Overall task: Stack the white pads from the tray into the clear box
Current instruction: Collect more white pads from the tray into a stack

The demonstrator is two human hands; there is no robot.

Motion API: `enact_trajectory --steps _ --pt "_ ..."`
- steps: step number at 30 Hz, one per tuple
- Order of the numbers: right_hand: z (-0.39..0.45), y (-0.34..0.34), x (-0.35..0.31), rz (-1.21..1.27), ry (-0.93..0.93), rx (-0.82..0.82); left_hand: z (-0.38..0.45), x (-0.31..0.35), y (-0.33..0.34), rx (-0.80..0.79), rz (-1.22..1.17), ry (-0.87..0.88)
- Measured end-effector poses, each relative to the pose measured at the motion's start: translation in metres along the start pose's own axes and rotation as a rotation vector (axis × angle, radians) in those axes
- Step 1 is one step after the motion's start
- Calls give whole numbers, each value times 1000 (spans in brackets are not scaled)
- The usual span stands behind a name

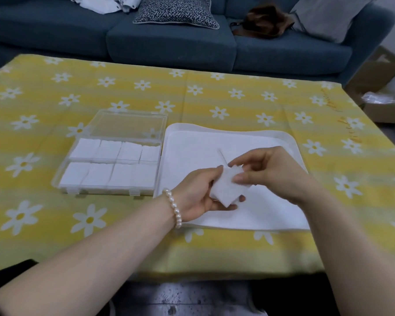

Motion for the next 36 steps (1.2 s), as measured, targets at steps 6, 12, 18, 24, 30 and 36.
enact_trajectory --steps 6,12,18,24,30,36 --pt "2 1 9 -282 32 -40 1 -10 3 -25 91 -73" --pt "2 10 6 -274 18 -92 1 -13 1 18 141 -81" --pt "5 7 9 -211 14 -58 1 -13 -1 16 120 -89" --pt "8 15 10 -474 -79 -49 -2 -12 5 -43 107 -87" --pt "2 22 -1 -670 -165 -54 -7 4 -2 -47 -36 -23" --pt "2 45 9 -943 -185 -179 -11 7 -9 -8 -47 10"
Point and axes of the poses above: each hand's wrist, its own z-axis towards the middle knuckle, its own y-axis out of the palm, x = y × z, the point moved 10 cm from there along z, towards the middle knuckle, and after that the axes turned 12 degrees about -y, right-handed, at the moved point
